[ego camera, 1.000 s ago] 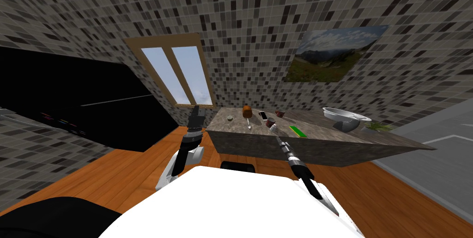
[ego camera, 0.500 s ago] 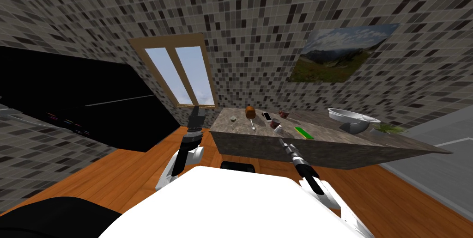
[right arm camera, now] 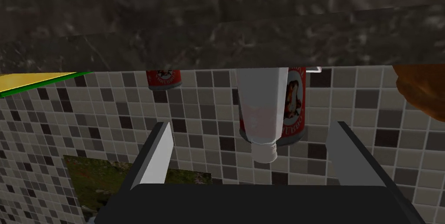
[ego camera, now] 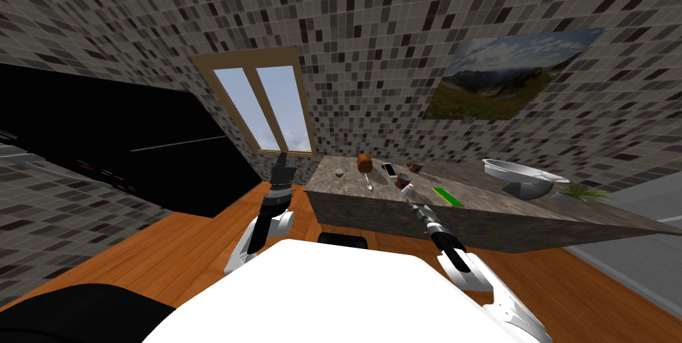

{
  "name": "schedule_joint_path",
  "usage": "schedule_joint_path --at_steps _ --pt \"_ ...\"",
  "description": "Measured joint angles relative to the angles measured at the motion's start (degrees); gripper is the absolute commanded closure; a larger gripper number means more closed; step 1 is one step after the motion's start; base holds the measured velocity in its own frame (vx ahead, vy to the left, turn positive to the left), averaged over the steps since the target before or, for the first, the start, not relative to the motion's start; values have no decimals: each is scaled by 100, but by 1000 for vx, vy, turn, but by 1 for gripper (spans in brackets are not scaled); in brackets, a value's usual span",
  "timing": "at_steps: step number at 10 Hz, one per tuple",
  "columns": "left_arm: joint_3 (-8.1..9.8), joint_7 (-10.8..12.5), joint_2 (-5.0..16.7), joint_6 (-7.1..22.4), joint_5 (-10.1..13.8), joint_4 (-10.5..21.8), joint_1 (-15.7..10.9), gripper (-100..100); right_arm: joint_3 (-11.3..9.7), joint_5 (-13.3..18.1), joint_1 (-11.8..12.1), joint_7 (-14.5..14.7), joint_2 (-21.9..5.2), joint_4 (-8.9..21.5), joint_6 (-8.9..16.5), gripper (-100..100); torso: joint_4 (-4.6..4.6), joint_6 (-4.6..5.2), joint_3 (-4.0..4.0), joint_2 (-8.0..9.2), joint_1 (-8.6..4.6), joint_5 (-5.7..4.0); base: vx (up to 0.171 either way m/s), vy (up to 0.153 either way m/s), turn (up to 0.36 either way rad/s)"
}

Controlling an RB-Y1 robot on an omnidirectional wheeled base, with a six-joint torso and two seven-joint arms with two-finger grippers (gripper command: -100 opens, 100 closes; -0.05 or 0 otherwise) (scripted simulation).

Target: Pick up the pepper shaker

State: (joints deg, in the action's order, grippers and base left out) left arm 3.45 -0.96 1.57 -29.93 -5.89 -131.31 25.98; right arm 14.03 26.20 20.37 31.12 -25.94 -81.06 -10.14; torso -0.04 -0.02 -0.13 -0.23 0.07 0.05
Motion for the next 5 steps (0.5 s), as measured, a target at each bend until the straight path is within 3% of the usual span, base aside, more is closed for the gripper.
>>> schedule_joint_path --at_steps 4,5 --pt "0 0 0 0 0 0 0 0 11 95 -322 237 -413 224 28 -100 -2 -1 -5 -10 -6 -2 51 11 49" --pt "0 0 0 0 0 0 0 0 11 98 -337 252 -423 231 29 0 -1 3 0 2 -7 -3 6 1 -2"
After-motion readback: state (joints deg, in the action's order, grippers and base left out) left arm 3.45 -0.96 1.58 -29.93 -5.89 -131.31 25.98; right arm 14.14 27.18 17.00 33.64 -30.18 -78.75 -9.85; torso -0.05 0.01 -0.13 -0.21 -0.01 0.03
